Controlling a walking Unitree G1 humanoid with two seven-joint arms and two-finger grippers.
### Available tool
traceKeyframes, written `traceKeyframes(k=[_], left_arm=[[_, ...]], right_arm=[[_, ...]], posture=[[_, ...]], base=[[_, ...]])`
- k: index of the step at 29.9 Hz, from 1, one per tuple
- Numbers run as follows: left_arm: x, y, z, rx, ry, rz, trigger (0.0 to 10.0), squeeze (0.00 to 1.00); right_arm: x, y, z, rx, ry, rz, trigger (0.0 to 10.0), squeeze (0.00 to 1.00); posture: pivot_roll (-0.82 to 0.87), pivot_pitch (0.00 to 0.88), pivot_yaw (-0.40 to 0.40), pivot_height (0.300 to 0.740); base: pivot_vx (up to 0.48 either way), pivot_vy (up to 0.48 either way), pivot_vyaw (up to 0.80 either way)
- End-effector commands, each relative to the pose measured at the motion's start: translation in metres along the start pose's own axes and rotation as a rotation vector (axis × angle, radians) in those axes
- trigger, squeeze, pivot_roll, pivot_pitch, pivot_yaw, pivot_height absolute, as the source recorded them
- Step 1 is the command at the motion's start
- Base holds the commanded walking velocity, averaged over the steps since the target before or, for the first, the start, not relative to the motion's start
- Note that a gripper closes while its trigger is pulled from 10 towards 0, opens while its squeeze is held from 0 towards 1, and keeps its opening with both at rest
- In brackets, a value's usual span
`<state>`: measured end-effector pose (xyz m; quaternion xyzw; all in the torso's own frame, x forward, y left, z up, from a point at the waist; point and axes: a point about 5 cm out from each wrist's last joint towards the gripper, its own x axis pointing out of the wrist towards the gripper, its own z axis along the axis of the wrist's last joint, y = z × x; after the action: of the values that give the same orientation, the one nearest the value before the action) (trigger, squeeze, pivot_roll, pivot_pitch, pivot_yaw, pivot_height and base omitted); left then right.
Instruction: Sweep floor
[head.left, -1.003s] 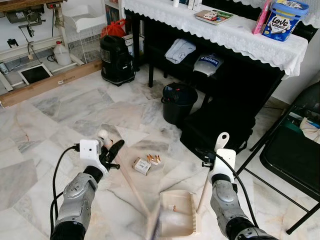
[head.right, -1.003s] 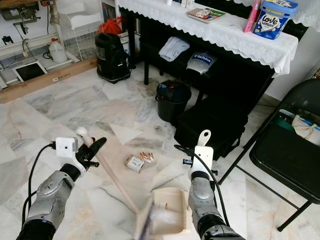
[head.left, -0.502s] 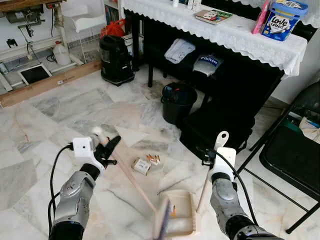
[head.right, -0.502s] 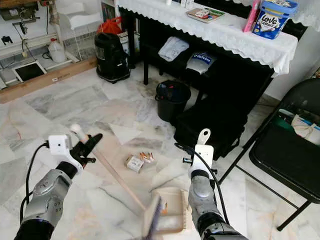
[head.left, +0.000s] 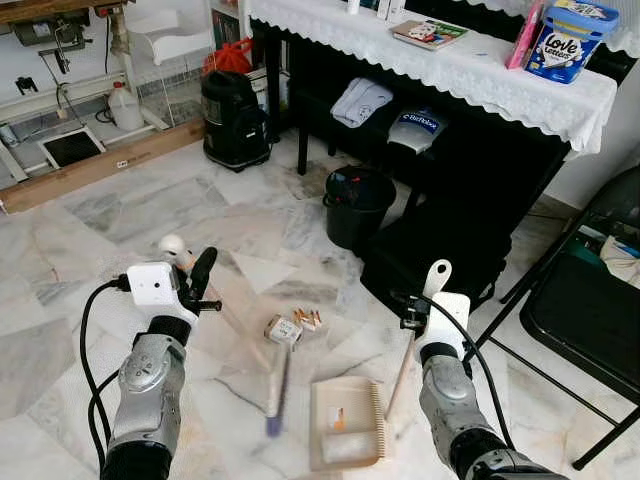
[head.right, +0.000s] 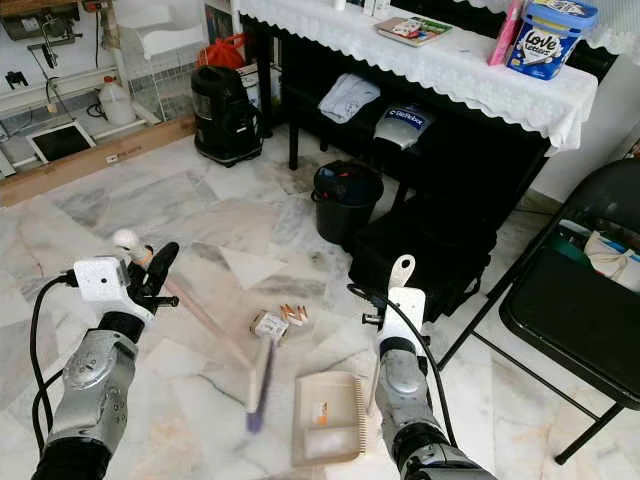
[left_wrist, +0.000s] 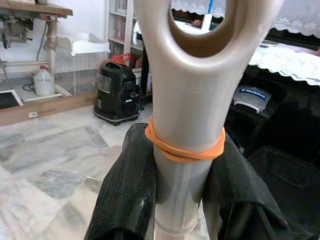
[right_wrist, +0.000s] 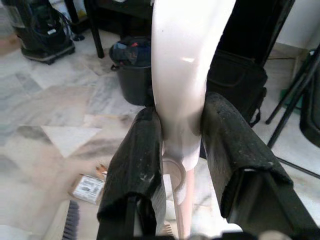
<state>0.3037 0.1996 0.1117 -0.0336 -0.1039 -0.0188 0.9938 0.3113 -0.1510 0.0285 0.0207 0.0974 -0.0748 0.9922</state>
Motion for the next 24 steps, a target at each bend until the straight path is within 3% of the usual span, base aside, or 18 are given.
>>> traceKeyframes(k=[1,3,20,24], left_arm=[[0.003,-0.006,0.005,0.014,-0.037,-0.017,10.0,0.0],[0.002,-0.007,0.002,0.059,-0.042,-0.002,10.0,0.0],[-0.004,-0.007,-0.01,0.099,-0.022,0.061,10.0,0.0],[-0.004,-0.009,-0.01,0.101,-0.024,0.062,10.0,0.0]], right_arm=[[0.005,0.001,0.014,0.028,-0.068,0.002,10.0,0.0],[0.006,0.0,0.018,0.049,-0.092,0.003,10.0,0.0],[0.006,0.002,0.03,0.022,-0.181,0.044,10.0,0.0],[0.004,0.003,0.028,0.009,-0.183,0.061,10.0,0.0]], posture=[[0.01,0.0,-0.104,0.74],[0.01,0.0,-0.105,0.74],[0.01,0.0,-0.095,0.74],[0.02,0.0,-0.098,0.74]], base=[[0.0,0.0,0.0],[0.0,0.0,0.0],[0.0,0.0,0.0],[0.0,0.0,0.69]])
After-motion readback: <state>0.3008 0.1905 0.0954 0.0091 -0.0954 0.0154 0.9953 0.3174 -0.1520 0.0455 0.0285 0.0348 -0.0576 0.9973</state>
